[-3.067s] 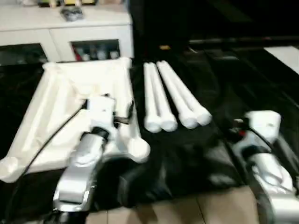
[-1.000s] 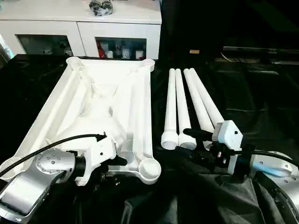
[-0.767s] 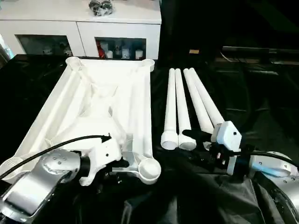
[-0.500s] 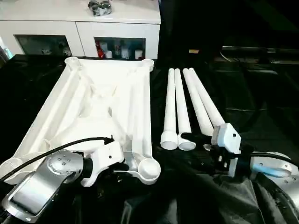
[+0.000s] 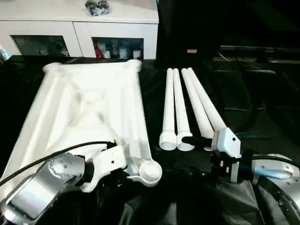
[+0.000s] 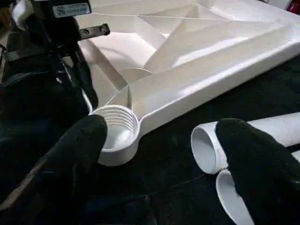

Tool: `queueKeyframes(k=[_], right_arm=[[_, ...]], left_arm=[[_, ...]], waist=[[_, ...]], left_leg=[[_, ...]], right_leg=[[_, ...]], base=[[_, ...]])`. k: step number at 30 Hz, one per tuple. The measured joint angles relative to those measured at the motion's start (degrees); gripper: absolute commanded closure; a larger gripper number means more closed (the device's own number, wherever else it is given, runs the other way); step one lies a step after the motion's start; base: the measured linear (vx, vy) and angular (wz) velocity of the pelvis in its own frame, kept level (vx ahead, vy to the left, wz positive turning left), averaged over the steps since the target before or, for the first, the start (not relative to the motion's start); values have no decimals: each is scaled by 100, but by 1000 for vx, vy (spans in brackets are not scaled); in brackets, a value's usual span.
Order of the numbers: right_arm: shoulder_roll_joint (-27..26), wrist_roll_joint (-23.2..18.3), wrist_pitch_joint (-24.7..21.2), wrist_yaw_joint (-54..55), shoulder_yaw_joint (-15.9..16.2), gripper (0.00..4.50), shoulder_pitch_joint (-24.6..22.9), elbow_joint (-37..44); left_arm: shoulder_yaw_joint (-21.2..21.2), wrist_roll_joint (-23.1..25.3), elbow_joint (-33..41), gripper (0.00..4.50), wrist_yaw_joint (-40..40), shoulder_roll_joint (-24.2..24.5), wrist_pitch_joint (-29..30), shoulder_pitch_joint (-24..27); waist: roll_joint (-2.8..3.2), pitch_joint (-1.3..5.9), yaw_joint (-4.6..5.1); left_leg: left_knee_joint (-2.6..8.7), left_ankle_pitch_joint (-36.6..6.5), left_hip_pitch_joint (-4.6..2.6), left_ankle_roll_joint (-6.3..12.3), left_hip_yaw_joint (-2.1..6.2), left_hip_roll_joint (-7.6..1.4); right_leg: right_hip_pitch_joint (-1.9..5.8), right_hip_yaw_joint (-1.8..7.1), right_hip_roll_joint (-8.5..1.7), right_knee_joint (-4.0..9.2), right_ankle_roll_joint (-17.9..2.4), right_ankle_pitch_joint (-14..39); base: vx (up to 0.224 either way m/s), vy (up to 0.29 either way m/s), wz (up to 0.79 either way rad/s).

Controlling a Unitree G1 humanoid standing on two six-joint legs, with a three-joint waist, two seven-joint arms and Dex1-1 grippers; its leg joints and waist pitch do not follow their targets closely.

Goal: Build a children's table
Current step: Move table base

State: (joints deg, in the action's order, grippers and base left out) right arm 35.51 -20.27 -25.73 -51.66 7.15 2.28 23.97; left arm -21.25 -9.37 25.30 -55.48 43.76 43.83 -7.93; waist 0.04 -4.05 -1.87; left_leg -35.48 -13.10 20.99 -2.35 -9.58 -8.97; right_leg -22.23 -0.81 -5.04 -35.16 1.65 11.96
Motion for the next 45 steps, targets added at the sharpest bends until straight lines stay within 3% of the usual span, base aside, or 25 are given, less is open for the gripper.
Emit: queueKeyframes(k=[3,12,19,29,35,37,45], right_arm=[[29,32,33,2,0,5,0,0],[68,86,126,20,4,5,-2,-19],[74,208,170,56,5,5,-9,-50],[177,217,219,43,-6,5,-85,-50],[189,215,219,28,-12,5,-84,-49],[197,211,219,21,-12,0,-85,-50],[256,176,216,-19,-14,0,-85,-49]], left_arm=[[28,-68,152,450,156,-185,257,44],[5,-91,111,450,512,-599,234,94],[-41,-70,118,450,588,-604,267,94],[135,-237,592,450,860,-749,828,278],[85,-164,345,450,976,-857,445,268],[74,-154,264,389,1008,-886,346,268],[248,-268,103,345,836,-679,123,278]], waist=[[0,-1,-13],[1,-1,-4],[3,-1,0],[-4,-8,26],[-27,-29,41],[-27,-30,40],[-50,-42,-4]], left_leg=[[0,1,0,0,-1,0],[0,1,1,0,-3,-1],[0,1,0,0,-3,-1],[0,0,0,0,-4,-2],[0,0,0,0,-5,-4],[0,0,2,0,-5,-4],[0,1,1,0,-8,-6]], right_leg=[[0,0,-1,-2,0,0],[0,0,-1,0,0,0],[1,0,-1,-1,0,0],[1,0,0,1,0,0],[-1,1,1,1,0,0],[-4,1,1,2,0,0],[-2,-1,1,1,0,0]], base=[[0,0,0],[0,0,0],[0,0,0],[0,0,0],[0,0,0],[0,0,0],[0,0,0]])
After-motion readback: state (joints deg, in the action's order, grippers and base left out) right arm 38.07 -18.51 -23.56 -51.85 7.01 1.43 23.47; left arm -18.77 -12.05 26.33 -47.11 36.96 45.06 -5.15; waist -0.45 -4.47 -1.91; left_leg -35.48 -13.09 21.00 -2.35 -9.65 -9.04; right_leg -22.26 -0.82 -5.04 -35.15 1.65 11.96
